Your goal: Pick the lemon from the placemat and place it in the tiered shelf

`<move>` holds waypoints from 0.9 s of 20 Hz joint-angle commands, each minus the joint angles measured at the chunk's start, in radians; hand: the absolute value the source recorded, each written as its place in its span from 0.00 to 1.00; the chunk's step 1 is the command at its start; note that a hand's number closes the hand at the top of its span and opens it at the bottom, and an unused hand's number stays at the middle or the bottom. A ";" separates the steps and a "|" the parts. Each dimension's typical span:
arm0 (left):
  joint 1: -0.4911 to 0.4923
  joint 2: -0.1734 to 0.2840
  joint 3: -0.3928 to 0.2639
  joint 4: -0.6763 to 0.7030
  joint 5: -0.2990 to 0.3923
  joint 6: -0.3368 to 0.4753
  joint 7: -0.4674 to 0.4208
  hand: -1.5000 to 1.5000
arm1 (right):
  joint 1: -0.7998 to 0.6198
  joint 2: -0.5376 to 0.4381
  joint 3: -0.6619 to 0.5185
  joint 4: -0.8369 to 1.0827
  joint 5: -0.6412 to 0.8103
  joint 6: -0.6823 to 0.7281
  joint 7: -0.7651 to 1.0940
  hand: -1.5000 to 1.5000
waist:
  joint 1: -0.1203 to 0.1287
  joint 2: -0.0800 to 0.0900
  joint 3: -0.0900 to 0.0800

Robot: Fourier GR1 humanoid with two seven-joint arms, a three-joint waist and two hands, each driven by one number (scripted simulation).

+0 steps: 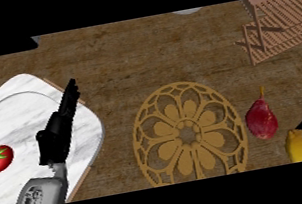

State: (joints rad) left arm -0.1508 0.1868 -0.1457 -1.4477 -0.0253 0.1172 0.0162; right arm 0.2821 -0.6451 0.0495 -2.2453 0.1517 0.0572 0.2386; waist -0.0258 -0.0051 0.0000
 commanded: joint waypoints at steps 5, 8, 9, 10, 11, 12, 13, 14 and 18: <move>-0.037 0.004 0.024 0.041 0.000 -0.029 0.006 0.50 | -0.057 -0.069 -0.400 -0.014 -0.204 0.061 0.062 1.00 | 0.014 0.004 0.000; -0.005 0.000 0.005 -0.005 -0.003 -0.041 0.016 0.50 | -0.103 -0.101 -0.523 -0.072 -0.286 0.068 0.194 1.00 | 0.017 0.002 -0.001; -0.044 -0.019 0.010 0.057 -0.022 -0.022 -0.021 0.50 | -0.167 -0.109 -0.524 -0.019 -0.281 0.059 0.189 1.00 | 0.020 0.005 -0.001; -0.029 -0.027 -0.009 -0.028 -0.029 -0.008 0.047 0.50 | -0.172 -0.119 -0.554 -0.057 -0.293 0.055 0.246 1.00 | 0.022 0.003 -0.001; -0.032 -0.025 0.003 -0.013 -0.017 -0.026 0.032 0.50 | -0.177 -0.104 -0.564 -0.041 -0.288 0.061 0.246 1.00 | 0.021 0.003 0.000; 0.019 -0.024 -0.009 -0.052 -0.035 -0.003 0.035 0.50 | -0.202 -0.138 -0.630 -0.047 -0.340 0.061 0.285 1.00 | 0.022 0.001 -0.001; -0.045 -0.001 0.050 0.045 0.014 -0.056 -0.021 0.50 | -0.257 -0.166 -0.611 -0.040 -0.313 0.046 0.319 1.00 | 0.023 0.005 -0.001; -0.090 -0.032 0.012 0.007 -0.020 -0.025 0.071 0.50 | -0.267 -0.174 -0.623 0.010 -0.285 0.051 0.300 1.00 | 0.023 0.005 -0.001; -0.023 -0.002 0.044 0.026 -0.006 -0.067 -0.020 0.50 | -0.418 -0.280 -0.618 0.123 -0.282 0.067 0.371 1.00 | 0.032 0.006 -0.001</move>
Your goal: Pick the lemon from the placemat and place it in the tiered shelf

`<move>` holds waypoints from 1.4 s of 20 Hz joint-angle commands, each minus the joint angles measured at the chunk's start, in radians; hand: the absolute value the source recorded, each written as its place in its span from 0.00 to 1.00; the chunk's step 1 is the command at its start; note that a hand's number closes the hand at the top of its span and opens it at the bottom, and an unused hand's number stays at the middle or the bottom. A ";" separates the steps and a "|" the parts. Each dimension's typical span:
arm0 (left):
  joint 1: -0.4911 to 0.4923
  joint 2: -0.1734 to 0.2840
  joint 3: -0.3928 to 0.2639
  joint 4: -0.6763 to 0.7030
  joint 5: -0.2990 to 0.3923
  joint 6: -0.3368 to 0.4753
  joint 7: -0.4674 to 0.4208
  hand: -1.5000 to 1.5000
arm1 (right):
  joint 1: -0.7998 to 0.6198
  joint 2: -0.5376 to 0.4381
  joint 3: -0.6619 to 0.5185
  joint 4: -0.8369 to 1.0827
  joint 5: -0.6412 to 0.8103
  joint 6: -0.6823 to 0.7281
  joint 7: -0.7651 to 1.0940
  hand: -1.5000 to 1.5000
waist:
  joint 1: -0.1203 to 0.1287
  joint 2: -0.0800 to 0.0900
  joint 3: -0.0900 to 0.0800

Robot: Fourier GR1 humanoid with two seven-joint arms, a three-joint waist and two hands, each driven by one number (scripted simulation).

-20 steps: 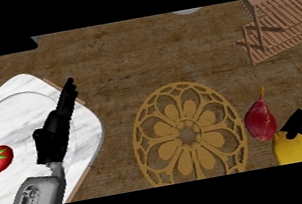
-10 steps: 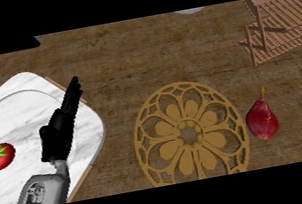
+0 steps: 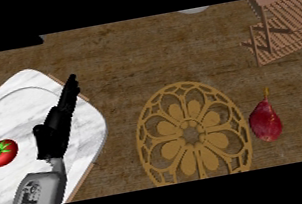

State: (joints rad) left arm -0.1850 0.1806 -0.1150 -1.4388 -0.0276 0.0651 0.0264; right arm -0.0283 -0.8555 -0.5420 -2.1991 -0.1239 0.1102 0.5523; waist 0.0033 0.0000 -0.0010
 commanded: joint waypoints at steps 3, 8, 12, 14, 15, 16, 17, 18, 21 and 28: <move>0.024 -0.026 -0.005 -0.038 -0.035 0.020 0.024 0.50 | -0.134 -0.067 -0.069 0.080 -0.040 0.046 0.087 1.00 | -0.002 -0.001 0.001; 0.012 -0.020 0.001 -0.045 -0.043 -0.006 0.019 0.50 | -0.285 -0.087 0.050 0.281 0.091 -0.023 0.017 1.00 | 0.007 0.001 0.001; 0.019 -0.045 0.004 0.033 -0.041 -0.016 -0.059 0.50 | -0.408 -0.153 0.077 0.447 0.134 -0.032 -0.030 1.00 | 0.014 0.003 0.000; 0.020 -0.019 0.022 -0.047 -0.018 -0.040 0.019 0.50 | -0.401 -0.093 0.133 0.468 0.215 -0.086 -0.103 1.00 | 0.015 0.001 0.001; -0.007 -0.070 -0.004 0.063 -0.058 -0.004 -0.059 0.50 | -0.462 -0.163 0.100 0.595 0.176 -0.028 -0.152 1.00 | 0.012 0.004 0.000; 0.006 -0.073 -0.013 0.007 -0.063 -0.002 -0.005 0.50 | -0.467 -0.129 0.151 0.537 0.201 -0.050 -0.102 1.00 | 0.009 0.002 0.000; -0.003 -0.003 0.033 -0.028 -0.032 -0.048 0.022 0.50 | -0.492 -0.153 0.124 0.662 0.197 -0.033 -0.207 1.00 | 0.017 0.003 0.001; -0.021 -0.062 0.004 0.035 -0.055 -0.015 -0.012 0.50 | -0.531 -0.145 0.199 0.646 0.258 -0.069 -0.185 1.00 | 0.015 0.004 0.000; -0.043 -0.046 0.028 0.069 -0.051 -0.032 -0.018 0.50 | -0.605 -0.193 0.209 0.713 0.293 -0.052 -0.204 1.00 | 0.013 0.004 0.000; -0.039 -0.056 0.029 0.039 -0.074 -0.026 0.001 0.50 | -0.654 -0.089 0.281 0.888 0.447 -0.170 -0.378 1.00 | 0.011 0.004 0.001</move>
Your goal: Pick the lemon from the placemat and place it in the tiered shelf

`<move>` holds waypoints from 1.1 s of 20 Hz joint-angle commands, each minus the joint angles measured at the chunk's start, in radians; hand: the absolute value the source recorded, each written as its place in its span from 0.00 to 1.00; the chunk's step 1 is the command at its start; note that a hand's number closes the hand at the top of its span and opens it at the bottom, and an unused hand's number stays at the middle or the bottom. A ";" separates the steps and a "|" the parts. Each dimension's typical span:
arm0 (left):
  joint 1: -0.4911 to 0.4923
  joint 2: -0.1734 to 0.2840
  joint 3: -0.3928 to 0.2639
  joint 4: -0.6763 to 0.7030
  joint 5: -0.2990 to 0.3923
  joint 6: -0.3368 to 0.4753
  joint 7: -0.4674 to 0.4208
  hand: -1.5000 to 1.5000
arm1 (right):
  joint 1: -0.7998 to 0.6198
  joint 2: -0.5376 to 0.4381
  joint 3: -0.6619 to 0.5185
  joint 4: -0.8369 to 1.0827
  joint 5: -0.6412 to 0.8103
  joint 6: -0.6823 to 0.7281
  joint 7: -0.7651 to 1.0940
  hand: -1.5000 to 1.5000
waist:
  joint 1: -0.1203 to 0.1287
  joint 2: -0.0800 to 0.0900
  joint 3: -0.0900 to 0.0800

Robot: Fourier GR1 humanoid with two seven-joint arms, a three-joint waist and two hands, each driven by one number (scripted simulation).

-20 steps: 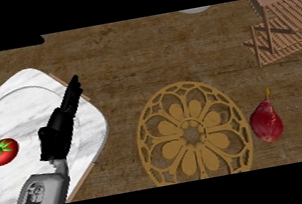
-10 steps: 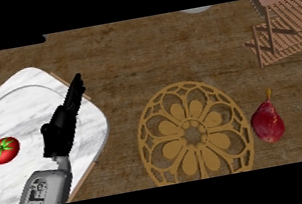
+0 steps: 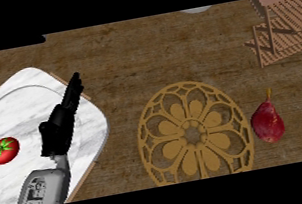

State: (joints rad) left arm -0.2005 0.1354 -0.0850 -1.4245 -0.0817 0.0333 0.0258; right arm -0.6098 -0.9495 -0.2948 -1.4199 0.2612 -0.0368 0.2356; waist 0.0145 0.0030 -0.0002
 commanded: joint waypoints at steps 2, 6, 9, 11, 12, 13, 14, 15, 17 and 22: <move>-0.014 -0.003 0.001 -0.008 -0.014 0.003 0.024 0.50 | -0.077 0.063 0.106 0.116 0.162 -0.126 -0.122 1.00 | 0.010 0.002 0.000; 0.030 0.009 0.024 0.021 -0.004 -0.022 -0.063 0.50 | -0.124 0.093 0.070 0.264 0.138 -0.122 -0.253 1.00 | 0.001 0.000 0.000; -0.042 -0.021 0.017 0.034 -0.023 0.006 -0.005 0.50 | -0.179 0.144 0.061 0.343 0.146 -0.173 -0.238 1.00 | -0.002 0.001 0.000; -0.023 -0.019 0.003 0.052 -0.015 -0.015 -0.029 0.50 | -0.234 0.171 -0.048 0.369 -0.047 -0.101 -0.270 1.00 | 0.006 0.006 0.001; 0.046 -0.013 0.007 0.010 -0.003 -0.019 -0.056 0.50 | -0.237 0.175 -0.042 0.383 -0.036 -0.105 -0.283 1.00 | 0.009 0.001 0.001; -0.027 -0.043 -0.009 0.014 -0.030 0.015 0.010 0.50 | -0.230 0.212 -0.034 0.446 -0.005 -0.166 -0.351 1.00 | 0.006 0.003 0.001; 0.022 -0.007 -0.001 -0.036 -0.019 -0.015 -0.001 0.50 | -0.270 0.182 -0.049 0.529 -0.012 -0.139 -0.391 1.00 | 0.015 0.003 0.001; -0.004 -0.038 -0.001 0.039 -0.037 0.014 -0.041 0.50 | -0.274 0.183 -0.066 0.553 -0.028 -0.137 -0.439 1.00 | 0.006 0.004 0.001; 0.067 -0.033 -0.024 -0.058 -0.038 0.003 -0.001 0.50 | -0.317 0.125 -0.065 0.584 -0.029 -0.069 -0.423 1.00 | 0.005 0.000 0.001; -0.030 -0.016 0.022 0.006 -0.010 -0.032 0.005 0.50 | -0.434 0.146 -0.061 0.828 0.023 -0.152 -0.550 1.00 | 0.020 0.009 0.001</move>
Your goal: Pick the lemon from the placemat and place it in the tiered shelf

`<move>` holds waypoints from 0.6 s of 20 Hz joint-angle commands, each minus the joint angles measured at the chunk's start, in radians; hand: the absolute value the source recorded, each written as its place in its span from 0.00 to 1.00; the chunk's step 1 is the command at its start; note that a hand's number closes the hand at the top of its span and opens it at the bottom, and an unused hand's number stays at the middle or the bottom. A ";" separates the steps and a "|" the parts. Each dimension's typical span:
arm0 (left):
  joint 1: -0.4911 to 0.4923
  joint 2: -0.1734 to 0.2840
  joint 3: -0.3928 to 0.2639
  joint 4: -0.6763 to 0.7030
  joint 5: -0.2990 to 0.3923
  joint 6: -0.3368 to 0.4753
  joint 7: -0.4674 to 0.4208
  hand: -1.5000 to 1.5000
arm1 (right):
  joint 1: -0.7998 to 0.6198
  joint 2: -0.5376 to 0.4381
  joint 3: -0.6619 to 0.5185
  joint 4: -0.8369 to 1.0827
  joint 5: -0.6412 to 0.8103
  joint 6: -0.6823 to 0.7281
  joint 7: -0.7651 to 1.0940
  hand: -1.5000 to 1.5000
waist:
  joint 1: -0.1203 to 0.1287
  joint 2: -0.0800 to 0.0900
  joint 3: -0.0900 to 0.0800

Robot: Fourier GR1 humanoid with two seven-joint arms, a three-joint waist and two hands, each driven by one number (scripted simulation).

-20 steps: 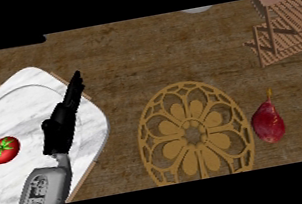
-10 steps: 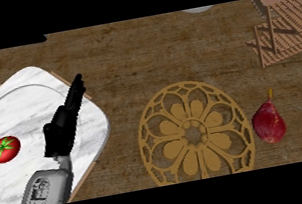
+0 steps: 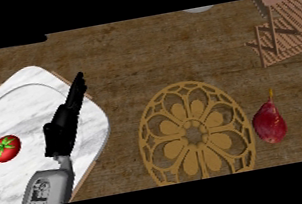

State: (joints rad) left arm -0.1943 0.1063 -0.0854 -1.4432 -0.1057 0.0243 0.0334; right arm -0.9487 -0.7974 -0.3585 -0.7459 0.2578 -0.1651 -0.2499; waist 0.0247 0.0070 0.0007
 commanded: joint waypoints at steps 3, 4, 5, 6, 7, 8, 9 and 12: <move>0.020 0.001 0.004 0.008 -0.009 0.002 -0.039 0.50 | 0.011 -0.080 0.055 0.145 0.150 -0.120 0.016 1.00 | 0.008 0.008 -0.002; 0.018 0.004 0.013 -0.003 0.011 -0.013 -0.026 0.50 | 0.006 -0.068 0.053 0.161 0.164 -0.171 0.042 1.00 | 0.008 0.005 -0.001; 0.011 0.015 0.014 -0.020 0.001 -0.009 0.001 0.50 | 0.001 -0.081 0.021 0.200 0.145 -0.178 0.029 0.00 | 0.006 0.003 0.000; -0.001 0.010 0.012 -0.010 0.010 -0.021 0.003 0.50 | -0.026 -0.097 0.012 0.235 0.141 -0.169 0.038 0.00 | 0.005 0.004 0.000; 0.021 0.008 0.006 0.002 0.007 -0.027 -0.024 0.50 | -0.055 -0.084 0.040 0.254 0.175 -0.195 0.065 0.00 | 0.009 0.004 -0.001; -0.005 0.012 0.026 -0.004 0.015 -0.021 0.008 0.50 | -0.083 -0.129 0.018 0.289 0.158 -0.151 0.064 0.00 | 0.007 0.004 0.000; 0.040 -0.018 -0.002 0.007 -0.010 0.003 -0.039 0.50 | -0.048 -0.102 0.006 0.315 0.149 -0.173 0.005 0.00 | 0.004 0.003 0.000; 0.054 -0.016 -0.017 -0.038 -0.025 0.003 -0.007 0.50 | -0.041 -0.108 -0.041 0.332 0.097 -0.145 -0.041 0.00 | -0.003 -0.001 0.000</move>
State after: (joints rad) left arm -0.1795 0.1011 -0.0826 -1.4499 -0.1128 0.0183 0.0266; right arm -1.0109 -0.8934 -0.3551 -0.4636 0.3884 -0.3137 -0.2395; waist 0.0279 0.0092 0.0006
